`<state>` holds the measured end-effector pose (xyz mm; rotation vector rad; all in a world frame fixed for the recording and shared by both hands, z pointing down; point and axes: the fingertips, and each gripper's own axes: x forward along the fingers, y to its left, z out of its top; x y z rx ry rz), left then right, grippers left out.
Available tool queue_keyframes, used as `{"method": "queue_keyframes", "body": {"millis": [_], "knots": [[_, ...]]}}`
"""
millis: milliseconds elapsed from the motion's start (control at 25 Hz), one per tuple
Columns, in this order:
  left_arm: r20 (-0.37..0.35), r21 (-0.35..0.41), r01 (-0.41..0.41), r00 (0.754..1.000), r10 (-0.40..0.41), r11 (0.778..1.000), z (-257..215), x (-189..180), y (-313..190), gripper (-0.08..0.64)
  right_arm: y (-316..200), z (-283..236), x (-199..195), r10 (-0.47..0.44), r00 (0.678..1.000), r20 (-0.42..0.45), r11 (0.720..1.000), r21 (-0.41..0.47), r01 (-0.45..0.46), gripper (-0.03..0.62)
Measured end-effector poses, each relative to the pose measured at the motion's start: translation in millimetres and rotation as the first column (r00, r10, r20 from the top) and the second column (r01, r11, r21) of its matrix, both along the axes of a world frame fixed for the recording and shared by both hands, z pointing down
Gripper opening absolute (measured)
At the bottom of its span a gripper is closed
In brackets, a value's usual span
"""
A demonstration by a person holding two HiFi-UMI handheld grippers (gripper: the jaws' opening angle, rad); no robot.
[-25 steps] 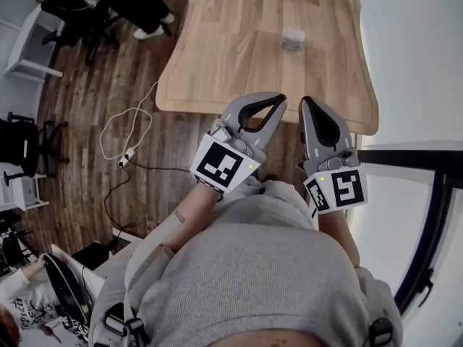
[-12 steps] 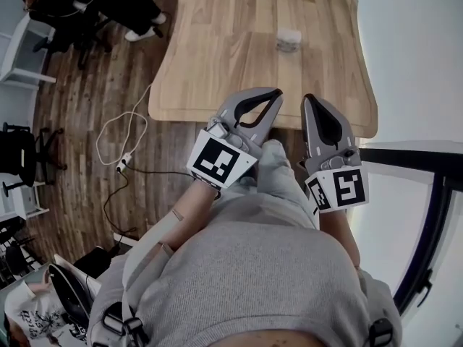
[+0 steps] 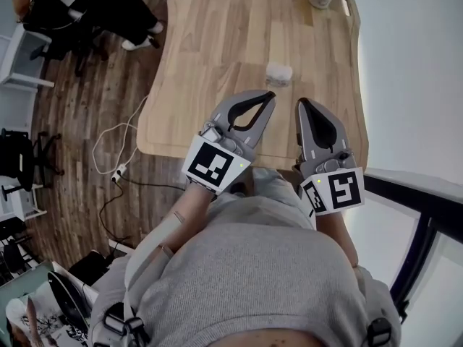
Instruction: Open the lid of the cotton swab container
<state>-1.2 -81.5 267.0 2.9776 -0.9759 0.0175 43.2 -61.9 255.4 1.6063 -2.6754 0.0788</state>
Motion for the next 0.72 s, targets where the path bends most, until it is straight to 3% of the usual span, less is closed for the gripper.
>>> {"method": "queue_keyframes", "body": {"millis": [440, 720], "knots": [[0.009, 0.015, 0.066, 0.998, -0.066, 0.998, -6, 30, -77, 0.000, -79, -3, 24, -0.095, 0.995, 0.009, 0.995, -0.008, 0.095, 0.000], [0.028, 0.004, 0.044, 0.999, -0.044, 0.999, -2, 37, -98, 0.000, -103, 0, 25, -0.103, 0.995, 0.012, 0.994, -0.021, 0.103, 0.000]]}}
